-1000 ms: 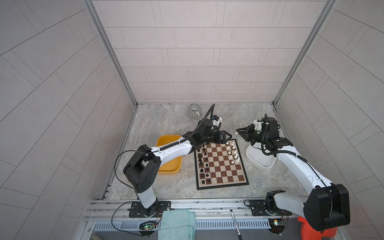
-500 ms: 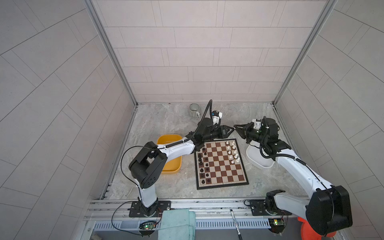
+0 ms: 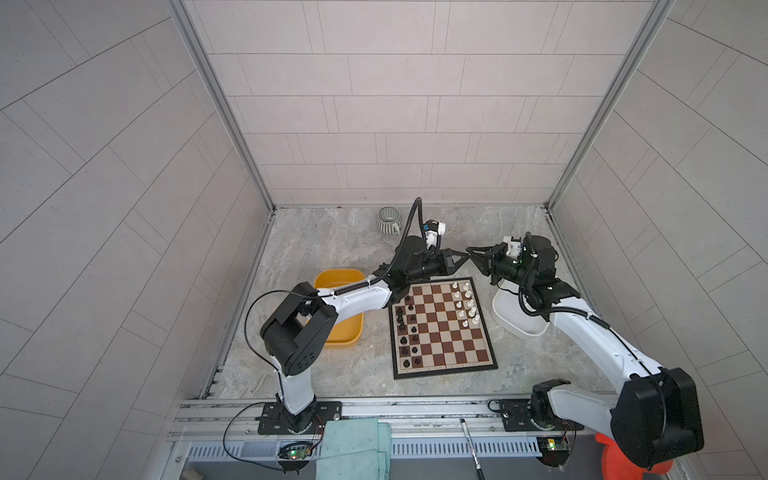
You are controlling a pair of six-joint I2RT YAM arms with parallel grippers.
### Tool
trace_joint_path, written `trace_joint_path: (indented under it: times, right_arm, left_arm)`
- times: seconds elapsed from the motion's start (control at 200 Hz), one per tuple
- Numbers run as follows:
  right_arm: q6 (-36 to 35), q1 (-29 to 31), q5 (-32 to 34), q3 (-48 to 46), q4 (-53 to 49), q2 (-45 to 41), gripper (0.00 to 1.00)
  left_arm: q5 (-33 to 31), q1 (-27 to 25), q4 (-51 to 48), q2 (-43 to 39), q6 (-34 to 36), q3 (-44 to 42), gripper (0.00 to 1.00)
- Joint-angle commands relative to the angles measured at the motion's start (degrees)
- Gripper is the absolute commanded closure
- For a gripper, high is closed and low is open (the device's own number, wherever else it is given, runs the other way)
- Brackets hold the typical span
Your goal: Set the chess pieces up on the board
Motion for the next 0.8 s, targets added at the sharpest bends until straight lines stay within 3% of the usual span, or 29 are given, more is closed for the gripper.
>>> trace_joint_path:
  times: [0.0, 0.03, 0.1, 0.185, 0.28, 0.39, 0.465, 0.55, 0.796]
  right_arm:
    - [3.0, 0.8, -1.8, 0.2, 1.1, -1.8, 0.95]
    - [0.7, 0.6, -2.2, 0.4, 0.2, -2.1, 0.88]
    - [-7.9, 0.0, -4.0, 2.8, -7.1, -2.7, 0.59]
    - [-24.2, -1.1, -4.3, 8.7, -23.9, -3.1, 0.35]
    - [-40.9, -2.1, 6.3, 14.5, -43.2, -4.1, 0.18]
    - [-50.3, -2.4, 22.4, 14.2, -50.1, -8.3, 0.01]
    - [-54.0, -3.8, 30.3, 12.5, -52.1, -10.9, 0.01]
    - [-55.7, -7.3, 32.2, 11.2, -53.1, -12.2, 0.01]
    - [-56.8, -11.4, 34.4, 12.0, -56.5, -17.3, 0.01]
  left_arm:
    - [1.1, 0.3, 2.2, -0.1, -2.4, -0.2, 1.00]
    - [1.6, 0.4, 0.9, -0.8, -2.4, -0.4, 1.00]
    - [2.8, 0.6, -2.8, -3.5, -1.5, -2.2, 1.00]
    - [3.4, 0.6, -16.0, -7.3, 3.9, -2.4, 1.00]
    - [1.4, -0.8, -37.7, -10.5, 14.6, 0.9, 1.00]
    - [-4.6, -4.5, -62.6, -9.3, 27.1, 9.5, 1.00]
    - [-7.0, -7.3, -76.1, -5.1, 33.0, 17.4, 1.00]
    - [-9.1, -10.2, -86.5, 1.2, 37.6, 26.3, 1.00]
    - [-11.4, -16.3, -95.0, 14.7, 40.0, 40.2, 1.00]
